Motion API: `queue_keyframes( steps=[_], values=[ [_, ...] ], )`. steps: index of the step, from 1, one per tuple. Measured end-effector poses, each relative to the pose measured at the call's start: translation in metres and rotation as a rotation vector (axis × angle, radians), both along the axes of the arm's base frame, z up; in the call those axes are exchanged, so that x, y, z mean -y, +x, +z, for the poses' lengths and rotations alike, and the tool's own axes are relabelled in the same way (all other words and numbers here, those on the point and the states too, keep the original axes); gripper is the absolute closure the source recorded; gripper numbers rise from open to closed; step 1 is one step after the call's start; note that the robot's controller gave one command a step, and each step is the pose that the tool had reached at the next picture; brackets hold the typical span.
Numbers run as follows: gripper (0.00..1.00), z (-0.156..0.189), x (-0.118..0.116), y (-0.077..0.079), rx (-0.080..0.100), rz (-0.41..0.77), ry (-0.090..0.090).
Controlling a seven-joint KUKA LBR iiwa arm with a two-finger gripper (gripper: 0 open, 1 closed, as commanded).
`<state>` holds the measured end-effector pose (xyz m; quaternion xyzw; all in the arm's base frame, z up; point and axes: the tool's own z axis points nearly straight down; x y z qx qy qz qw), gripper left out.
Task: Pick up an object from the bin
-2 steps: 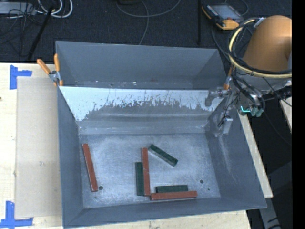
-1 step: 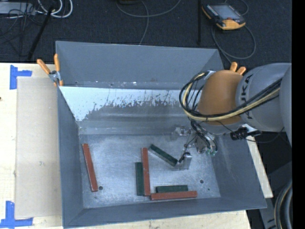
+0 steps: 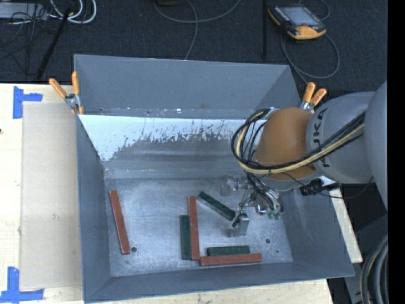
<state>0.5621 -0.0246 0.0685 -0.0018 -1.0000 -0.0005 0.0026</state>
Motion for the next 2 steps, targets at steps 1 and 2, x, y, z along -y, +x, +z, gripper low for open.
queue_keyframes(
  steps=[1, 2],
  values=[
    [1.0, 0.001, 0.0, 0.001, 0.004, 0.003, -0.001],
    [1.0, 0.025, 0.015, 0.0, 0.008, 0.004, -0.002]
  ],
)
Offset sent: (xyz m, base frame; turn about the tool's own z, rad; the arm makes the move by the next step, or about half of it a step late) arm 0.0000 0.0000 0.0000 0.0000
